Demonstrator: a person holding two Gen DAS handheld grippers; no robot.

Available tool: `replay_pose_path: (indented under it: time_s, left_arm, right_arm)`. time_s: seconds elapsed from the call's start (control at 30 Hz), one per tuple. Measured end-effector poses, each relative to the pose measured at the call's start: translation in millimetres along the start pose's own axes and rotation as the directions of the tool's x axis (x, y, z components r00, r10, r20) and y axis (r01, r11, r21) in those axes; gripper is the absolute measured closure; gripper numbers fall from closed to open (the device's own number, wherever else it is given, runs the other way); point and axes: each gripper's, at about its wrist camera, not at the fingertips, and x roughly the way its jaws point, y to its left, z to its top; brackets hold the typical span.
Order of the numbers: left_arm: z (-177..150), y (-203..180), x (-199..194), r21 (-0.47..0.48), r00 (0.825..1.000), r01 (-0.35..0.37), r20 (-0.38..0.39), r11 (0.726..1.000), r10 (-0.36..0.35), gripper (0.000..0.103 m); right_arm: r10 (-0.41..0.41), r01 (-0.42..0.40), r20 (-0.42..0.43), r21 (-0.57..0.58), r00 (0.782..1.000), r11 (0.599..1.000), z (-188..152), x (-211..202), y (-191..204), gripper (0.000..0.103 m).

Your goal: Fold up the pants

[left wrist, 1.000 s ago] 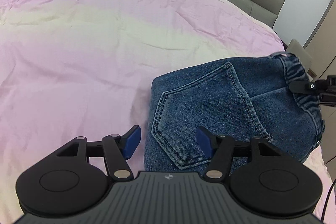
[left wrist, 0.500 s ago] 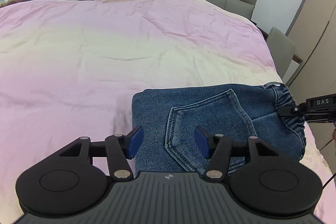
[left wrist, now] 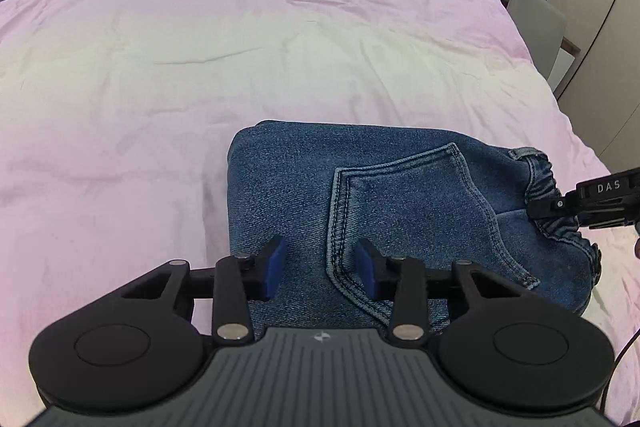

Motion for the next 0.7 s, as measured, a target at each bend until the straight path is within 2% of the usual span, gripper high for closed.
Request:
replay_pose_path:
  time_s: [0.03,0.13,0.3,0.33,0.37,0.4,0.47,0.57,0.7]
  left_arm:
    - [1,-1,-3,0.011,1.0,0.0,-0.002,1.0,0.0,0.057]
    - [6,-1,-18,0.049,1.0,0.009,0.029,0.999,-0.01,0.057]
    - [28,6,-25,0.069,0.997,-0.02,0.076,0.997,0.014,0.057]
    - [32,8,-23,0.061,0.996,-0.03,0.08,0.998,0.025,0.057]
    - [38,10,-17,0.052,0.996,-0.04,0.083,0.998,0.036,0.058]
    - [40,11,-12,0.042,0.995,-0.047,0.086,0.998,0.043,0.058]
    - [43,13,0,0.016,0.995,-0.059,0.085,0.998,0.058,0.058]
    - [43,20,19,-0.012,0.996,-0.064,0.055,0.998,0.065,0.058]
    - [43,32,42,-0.105,0.999,-0.046,0.012,0.993,0.047,0.058]
  right_arm:
    - [-0.002,0.002,-0.005,-0.003,1.0,1.0,1,-3,2,0.083]
    - [-0.024,0.025,0.02,-0.054,1.0,0.998,5,-19,12,0.067]
    - [-0.028,0.064,0.159,-0.224,0.987,0.973,12,-58,38,0.06]
    - [0.001,0.043,0.172,-0.253,0.985,0.967,16,-60,44,0.062]
    - [0.027,0.023,0.181,-0.267,0.983,0.963,19,-59,48,0.067]
    - [0.049,-0.002,0.176,-0.261,0.983,0.965,23,-55,51,0.078]
    - [0.058,-0.024,0.147,-0.224,0.987,0.974,31,-39,50,0.091]
    - [-0.012,0.036,0.131,-0.182,0.991,0.983,38,-10,41,0.097]
    - [-0.009,0.026,0.108,-0.154,0.994,0.988,39,10,28,0.102]
